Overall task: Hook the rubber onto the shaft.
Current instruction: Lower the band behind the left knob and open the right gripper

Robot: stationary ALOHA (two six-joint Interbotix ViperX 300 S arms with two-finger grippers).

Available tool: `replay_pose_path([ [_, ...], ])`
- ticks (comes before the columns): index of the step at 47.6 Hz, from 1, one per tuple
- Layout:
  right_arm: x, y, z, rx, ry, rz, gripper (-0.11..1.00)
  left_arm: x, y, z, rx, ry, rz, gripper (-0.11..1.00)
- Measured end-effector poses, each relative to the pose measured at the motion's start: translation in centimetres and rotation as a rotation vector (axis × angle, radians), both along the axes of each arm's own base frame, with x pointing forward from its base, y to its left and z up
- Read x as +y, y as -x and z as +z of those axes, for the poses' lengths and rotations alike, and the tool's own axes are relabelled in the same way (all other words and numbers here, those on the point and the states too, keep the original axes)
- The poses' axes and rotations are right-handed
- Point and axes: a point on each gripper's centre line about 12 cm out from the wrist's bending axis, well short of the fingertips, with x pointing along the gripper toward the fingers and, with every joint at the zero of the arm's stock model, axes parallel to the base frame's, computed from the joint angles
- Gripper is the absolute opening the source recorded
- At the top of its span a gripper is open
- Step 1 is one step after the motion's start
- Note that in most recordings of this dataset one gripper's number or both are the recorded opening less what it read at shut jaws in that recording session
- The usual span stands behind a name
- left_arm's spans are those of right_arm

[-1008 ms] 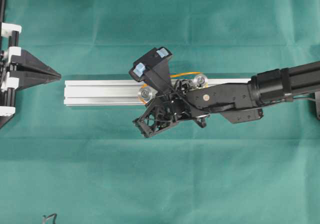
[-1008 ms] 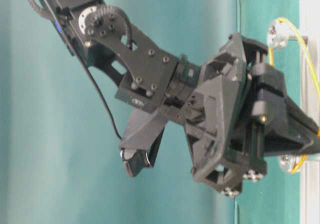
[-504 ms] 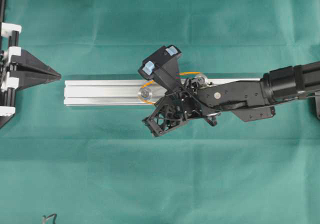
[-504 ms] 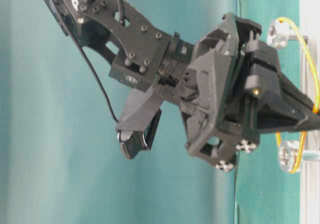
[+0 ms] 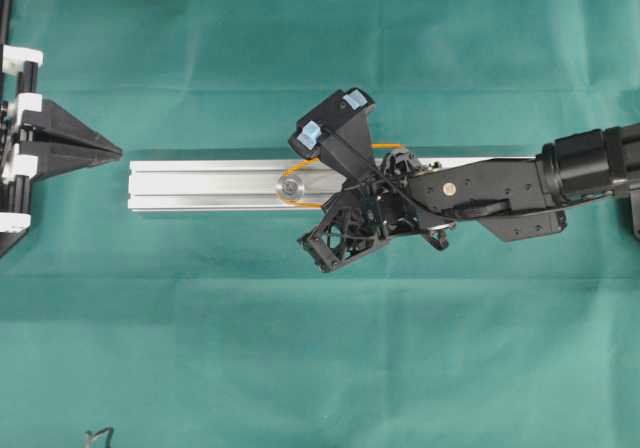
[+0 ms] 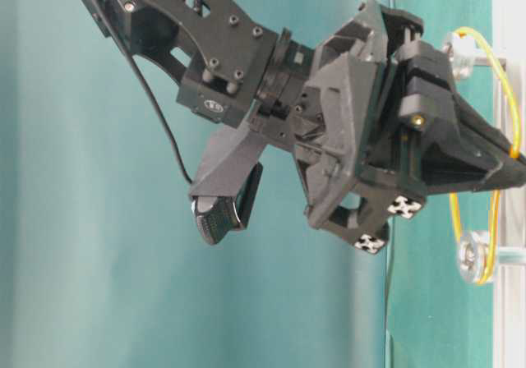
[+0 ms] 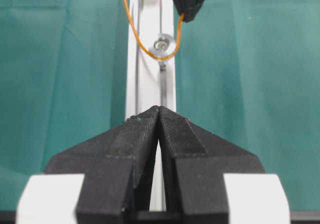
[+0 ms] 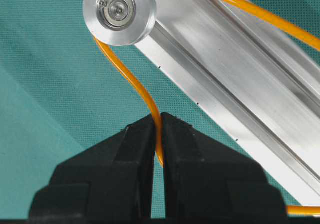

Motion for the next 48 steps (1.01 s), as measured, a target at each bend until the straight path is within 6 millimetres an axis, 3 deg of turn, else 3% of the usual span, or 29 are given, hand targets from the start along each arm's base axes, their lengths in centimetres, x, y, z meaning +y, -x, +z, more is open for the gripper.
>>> replay_pose_path([
  [26, -0.02, 0.01, -0.01, 0.003, 0.011, 0.020, 0.09, 0.00, -0.01, 0.06, -0.002, 0.000, 0.000, 0.00],
  [30, -0.02, 0.00, 0.00, 0.002, 0.014, 0.023, 0.26, 0.00, -0.02, 0.08, -0.003, 0.000, 0.000, 0.00],
  [40, -0.03, 0.05, -0.05, 0.005, 0.015, 0.026, 0.88, 0.00, -0.02, 0.08, -0.003, 0.000, 0.000, 0.00],
  [42, -0.02, 0.01, 0.00, 0.004, 0.017, 0.030, 0.94, 0.03, -0.01, 0.02, -0.002, 0.001, 0.002, 0.00],
  [48, -0.03, 0.01, 0.00, 0.005, 0.024, 0.042, 0.92, 0.00, -0.01, 0.02, -0.002, 0.000, 0.000, 0.00],
])
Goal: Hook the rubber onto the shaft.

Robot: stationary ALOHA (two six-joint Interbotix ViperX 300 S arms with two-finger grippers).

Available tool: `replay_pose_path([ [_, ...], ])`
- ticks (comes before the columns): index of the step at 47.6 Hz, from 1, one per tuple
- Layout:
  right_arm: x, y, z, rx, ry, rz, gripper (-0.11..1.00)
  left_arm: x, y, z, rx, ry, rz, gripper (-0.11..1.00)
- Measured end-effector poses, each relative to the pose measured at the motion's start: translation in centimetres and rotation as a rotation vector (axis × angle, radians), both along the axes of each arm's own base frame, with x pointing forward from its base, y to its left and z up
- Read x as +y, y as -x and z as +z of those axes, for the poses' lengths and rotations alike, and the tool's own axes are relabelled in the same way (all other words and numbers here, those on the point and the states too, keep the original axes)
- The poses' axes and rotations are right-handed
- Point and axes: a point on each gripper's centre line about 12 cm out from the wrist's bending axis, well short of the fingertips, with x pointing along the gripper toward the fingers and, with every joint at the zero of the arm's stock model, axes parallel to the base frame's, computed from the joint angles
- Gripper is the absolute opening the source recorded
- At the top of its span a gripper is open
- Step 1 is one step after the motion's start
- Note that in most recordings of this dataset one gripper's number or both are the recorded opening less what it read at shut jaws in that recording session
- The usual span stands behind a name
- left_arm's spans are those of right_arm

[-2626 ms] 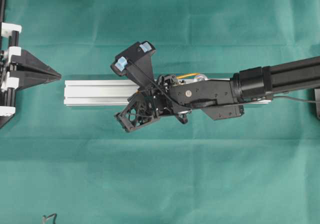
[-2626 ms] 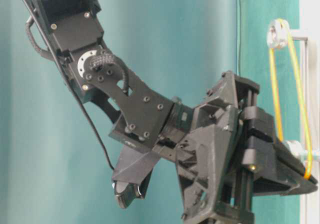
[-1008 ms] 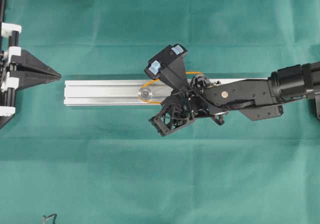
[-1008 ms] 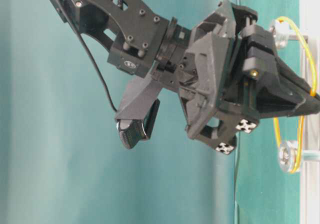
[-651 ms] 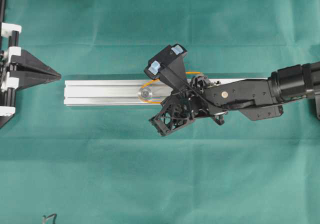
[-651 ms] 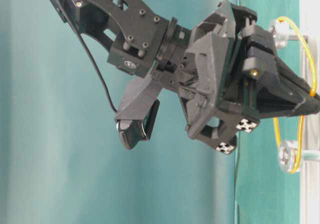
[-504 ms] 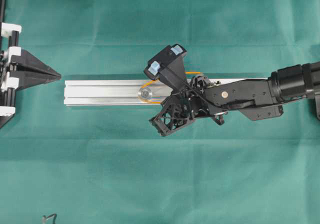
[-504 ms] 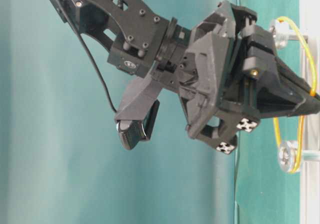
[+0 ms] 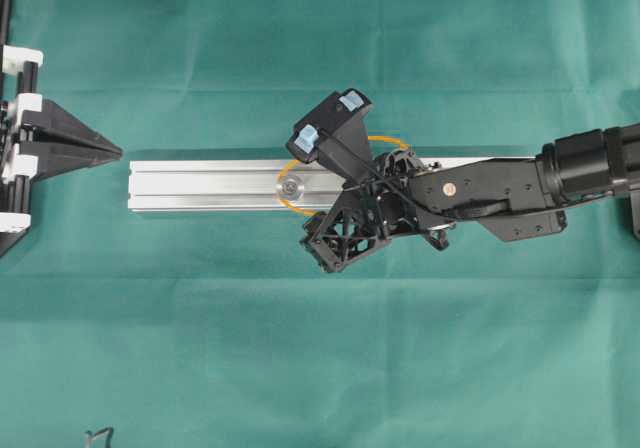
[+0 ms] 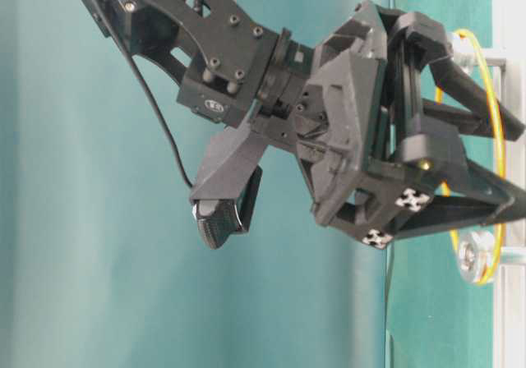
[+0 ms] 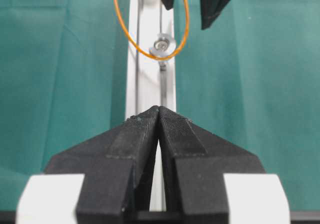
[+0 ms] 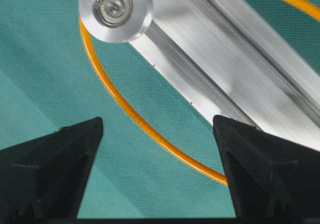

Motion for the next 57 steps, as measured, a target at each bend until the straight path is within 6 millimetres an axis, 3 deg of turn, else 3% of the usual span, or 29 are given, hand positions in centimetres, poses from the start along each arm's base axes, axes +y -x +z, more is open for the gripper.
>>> replay_pose_path([
  [22, 0.1, 0.0, 0.1, -0.002, 0.006, 0.014, 0.91, 0.0, 0.0, 0.0, 0.000, 0.001, 0.001, 0.00],
  [41, -0.7, 0.5, 4.7, -0.102, 0.027, 0.019, 0.91, 0.0, 0.0, 0.0, 0.000, 0.002, 0.000, 0.00],
  [57, -1.4, 2.2, 8.8, -0.135, 0.054, 0.021, 0.91, 0.0, 0.0, 0.1, -0.002, 0.001, 0.001, 0.00],
])
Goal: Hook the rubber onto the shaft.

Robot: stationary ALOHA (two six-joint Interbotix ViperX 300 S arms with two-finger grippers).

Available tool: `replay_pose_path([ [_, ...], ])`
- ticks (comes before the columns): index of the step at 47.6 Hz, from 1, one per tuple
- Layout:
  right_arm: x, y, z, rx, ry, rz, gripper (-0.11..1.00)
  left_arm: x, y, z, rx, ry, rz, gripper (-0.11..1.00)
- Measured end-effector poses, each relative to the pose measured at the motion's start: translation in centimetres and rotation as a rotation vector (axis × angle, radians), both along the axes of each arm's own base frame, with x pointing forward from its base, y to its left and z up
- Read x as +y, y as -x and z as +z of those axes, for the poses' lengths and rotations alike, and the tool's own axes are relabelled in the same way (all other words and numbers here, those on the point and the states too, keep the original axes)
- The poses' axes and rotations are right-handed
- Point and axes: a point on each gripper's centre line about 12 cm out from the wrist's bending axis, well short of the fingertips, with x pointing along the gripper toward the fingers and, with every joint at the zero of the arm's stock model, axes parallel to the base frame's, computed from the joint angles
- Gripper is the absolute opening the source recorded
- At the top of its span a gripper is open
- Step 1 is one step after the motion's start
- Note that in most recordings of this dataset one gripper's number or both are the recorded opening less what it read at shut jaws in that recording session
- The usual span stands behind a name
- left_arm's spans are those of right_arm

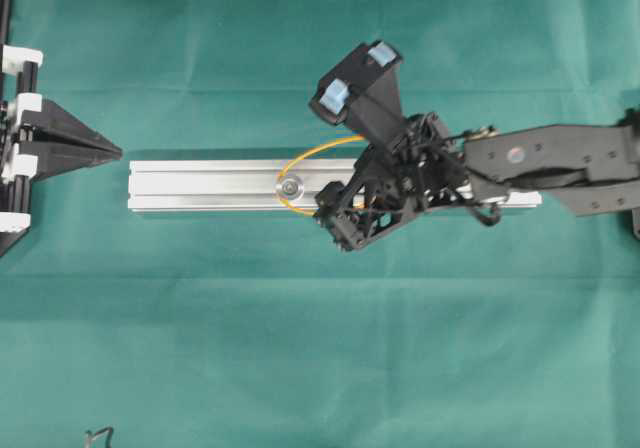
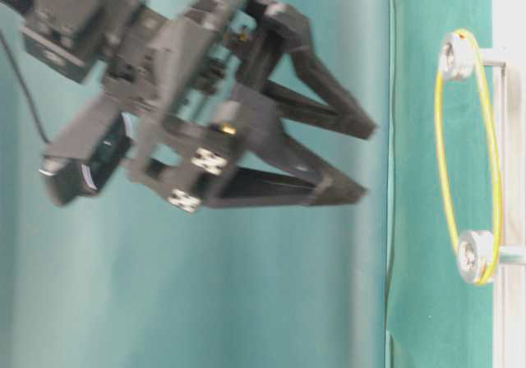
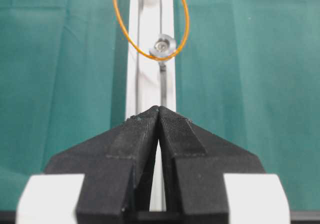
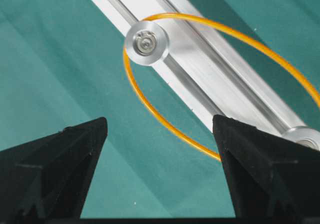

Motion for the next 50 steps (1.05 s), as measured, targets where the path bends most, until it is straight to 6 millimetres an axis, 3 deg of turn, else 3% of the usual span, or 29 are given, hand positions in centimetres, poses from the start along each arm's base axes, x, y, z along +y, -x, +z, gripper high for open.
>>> replay_pose_path([
  [14, -0.2, 1.3, 2.7, -0.027, 0.015, 0.006, 0.91, 0.0, 0.0, 0.0, 0.000, -0.001, -0.001, 0.00],
  [34, -0.3, 1.4, 2.7, -0.018, 0.029, 0.023, 0.91, 0.0, 0.0, 0.0, 0.000, -0.001, -0.001, 0.00],
  [50, -0.3, 1.4, 2.7, 0.009, 0.147, 0.192, 0.91, 0.0, -0.1, 0.2, -0.003, 0.000, 0.000, 0.00],
])
